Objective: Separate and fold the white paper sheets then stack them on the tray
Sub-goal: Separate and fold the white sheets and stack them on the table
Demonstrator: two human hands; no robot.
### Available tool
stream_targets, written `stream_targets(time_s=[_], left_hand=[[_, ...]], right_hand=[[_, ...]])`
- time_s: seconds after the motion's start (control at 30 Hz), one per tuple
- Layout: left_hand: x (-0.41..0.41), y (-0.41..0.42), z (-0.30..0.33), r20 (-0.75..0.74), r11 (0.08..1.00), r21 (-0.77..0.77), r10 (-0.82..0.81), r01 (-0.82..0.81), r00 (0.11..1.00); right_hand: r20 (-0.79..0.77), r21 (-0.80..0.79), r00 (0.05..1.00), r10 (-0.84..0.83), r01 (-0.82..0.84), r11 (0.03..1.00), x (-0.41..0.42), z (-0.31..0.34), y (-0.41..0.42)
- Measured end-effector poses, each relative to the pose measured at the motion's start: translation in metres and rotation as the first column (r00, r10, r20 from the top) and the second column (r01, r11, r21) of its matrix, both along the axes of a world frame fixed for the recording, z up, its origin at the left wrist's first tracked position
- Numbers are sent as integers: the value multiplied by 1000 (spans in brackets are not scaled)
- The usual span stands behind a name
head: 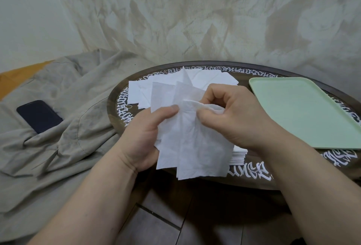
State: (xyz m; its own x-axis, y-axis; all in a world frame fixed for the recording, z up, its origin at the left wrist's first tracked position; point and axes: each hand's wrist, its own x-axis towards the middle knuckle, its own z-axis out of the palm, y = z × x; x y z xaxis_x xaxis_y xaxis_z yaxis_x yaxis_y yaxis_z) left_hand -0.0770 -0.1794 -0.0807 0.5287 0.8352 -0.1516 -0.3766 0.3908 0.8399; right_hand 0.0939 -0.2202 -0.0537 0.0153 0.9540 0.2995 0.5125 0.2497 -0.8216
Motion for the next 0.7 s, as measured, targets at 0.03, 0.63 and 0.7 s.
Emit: stream_targets(time_s=[0.03,0.63,0.7], left_hand=[[1,0,0,-54,999,30,26,-24,998],[5,-5,-1,-116,987,150,72,-54,991],[8,-5,-3,-161,983,150,129,-105,979]], right_hand=[[3,-15,1000,19,-19,1000,0,0,0],[-220,-46,975,16,-27,999,3,-4,2],[-222,-40,975,8,-17,999,3,-4,2]])
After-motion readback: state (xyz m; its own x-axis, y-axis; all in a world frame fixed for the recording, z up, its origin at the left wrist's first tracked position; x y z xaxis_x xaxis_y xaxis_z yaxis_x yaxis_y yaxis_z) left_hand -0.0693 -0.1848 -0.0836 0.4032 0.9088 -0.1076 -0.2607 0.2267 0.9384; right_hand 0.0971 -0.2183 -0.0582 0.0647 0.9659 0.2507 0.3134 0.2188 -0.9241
